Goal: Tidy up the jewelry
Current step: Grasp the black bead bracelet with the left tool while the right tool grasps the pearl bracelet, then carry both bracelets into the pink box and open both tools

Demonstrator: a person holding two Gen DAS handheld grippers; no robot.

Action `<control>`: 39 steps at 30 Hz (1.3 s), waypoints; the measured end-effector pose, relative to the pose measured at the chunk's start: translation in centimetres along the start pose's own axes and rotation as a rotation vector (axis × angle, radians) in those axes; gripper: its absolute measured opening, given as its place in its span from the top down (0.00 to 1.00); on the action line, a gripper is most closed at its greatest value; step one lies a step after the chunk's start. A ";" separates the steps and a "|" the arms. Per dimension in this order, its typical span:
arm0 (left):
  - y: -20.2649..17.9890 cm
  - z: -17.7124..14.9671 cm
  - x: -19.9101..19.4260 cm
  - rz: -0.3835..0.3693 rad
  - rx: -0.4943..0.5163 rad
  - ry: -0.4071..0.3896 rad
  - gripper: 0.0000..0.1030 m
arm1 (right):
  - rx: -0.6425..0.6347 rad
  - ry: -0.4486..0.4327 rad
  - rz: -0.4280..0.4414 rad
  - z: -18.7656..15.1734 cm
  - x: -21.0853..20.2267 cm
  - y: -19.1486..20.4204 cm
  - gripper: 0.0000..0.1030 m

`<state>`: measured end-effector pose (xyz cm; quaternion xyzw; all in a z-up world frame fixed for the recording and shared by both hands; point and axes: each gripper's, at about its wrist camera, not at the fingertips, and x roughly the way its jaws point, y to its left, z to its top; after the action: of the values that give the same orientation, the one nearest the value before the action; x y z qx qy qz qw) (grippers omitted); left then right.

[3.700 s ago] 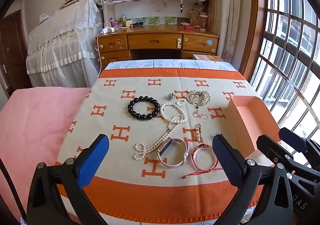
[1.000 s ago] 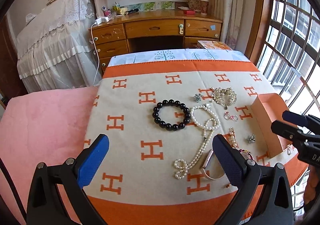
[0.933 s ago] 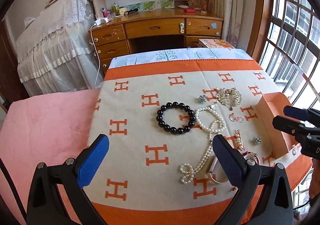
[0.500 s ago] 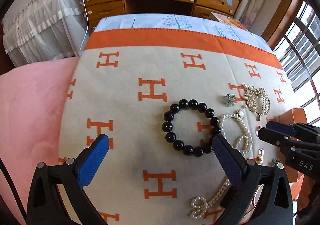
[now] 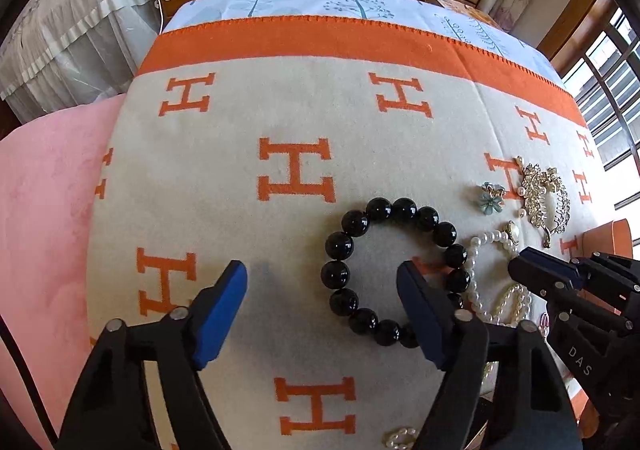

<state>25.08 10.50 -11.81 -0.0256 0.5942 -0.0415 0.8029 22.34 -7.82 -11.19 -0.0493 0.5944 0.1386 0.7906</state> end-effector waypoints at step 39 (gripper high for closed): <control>-19.7 -4.7 -18.4 -0.155 0.304 -0.326 0.88 | 0.303 -0.348 0.139 -15.3 -14.5 -15.9 0.93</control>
<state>14.53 -7.24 6.05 0.0436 0.4397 -0.1876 0.8772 8.91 -29.06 -3.17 0.1354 0.4650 0.1083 0.8682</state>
